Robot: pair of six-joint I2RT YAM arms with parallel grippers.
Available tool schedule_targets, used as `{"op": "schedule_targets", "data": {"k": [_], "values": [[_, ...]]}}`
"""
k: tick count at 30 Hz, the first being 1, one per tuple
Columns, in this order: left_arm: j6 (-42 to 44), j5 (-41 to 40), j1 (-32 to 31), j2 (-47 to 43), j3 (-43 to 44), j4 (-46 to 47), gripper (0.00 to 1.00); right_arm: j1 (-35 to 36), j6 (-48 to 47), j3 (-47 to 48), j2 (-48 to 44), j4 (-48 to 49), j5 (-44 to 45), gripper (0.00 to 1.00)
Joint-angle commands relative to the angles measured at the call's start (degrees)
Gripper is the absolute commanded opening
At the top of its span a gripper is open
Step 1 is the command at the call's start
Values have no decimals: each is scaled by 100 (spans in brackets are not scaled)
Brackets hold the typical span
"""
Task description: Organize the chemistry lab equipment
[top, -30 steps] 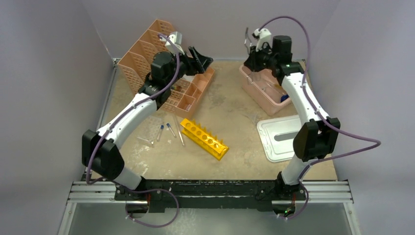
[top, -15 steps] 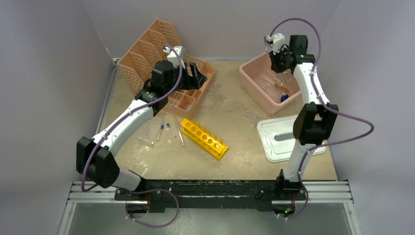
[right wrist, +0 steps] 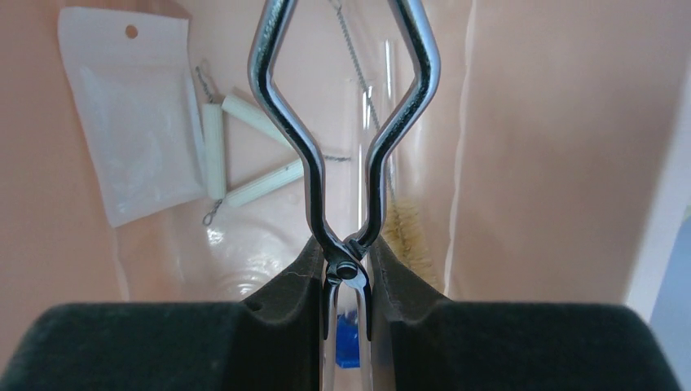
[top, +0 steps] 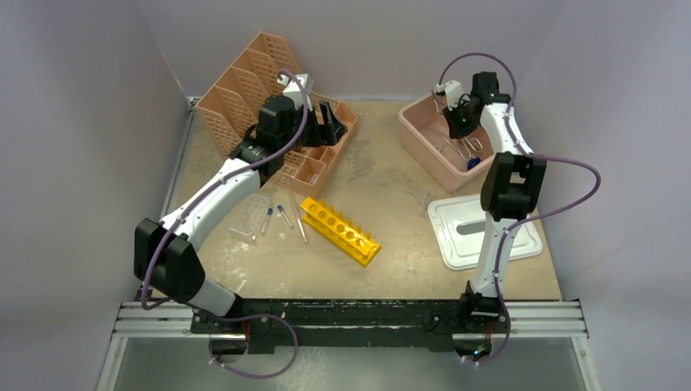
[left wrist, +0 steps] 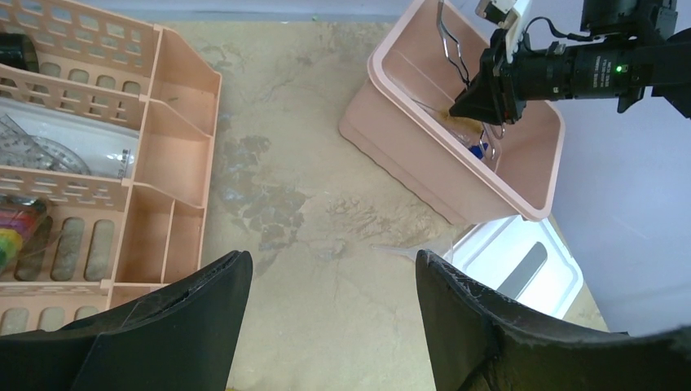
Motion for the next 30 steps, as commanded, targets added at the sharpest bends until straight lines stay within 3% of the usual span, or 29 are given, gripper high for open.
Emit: {"op": "schedule_targets", "data": {"k": [1, 11, 18, 30], "values": [[-134, 62, 0, 95, 311, 112, 73, 5, -253, 596, 228, -199, -45, 0], [-235, 188, 0, 333, 404, 142, 73, -3, -345, 417, 485, -151, 441, 1], [-228, 170, 0, 335, 369, 134, 73, -3, -13, 475, 653, -111, 794, 19], [-226, 188, 0, 329, 340, 157, 73, -2, -131, 240, 646, 56, 1106, 26]]}}
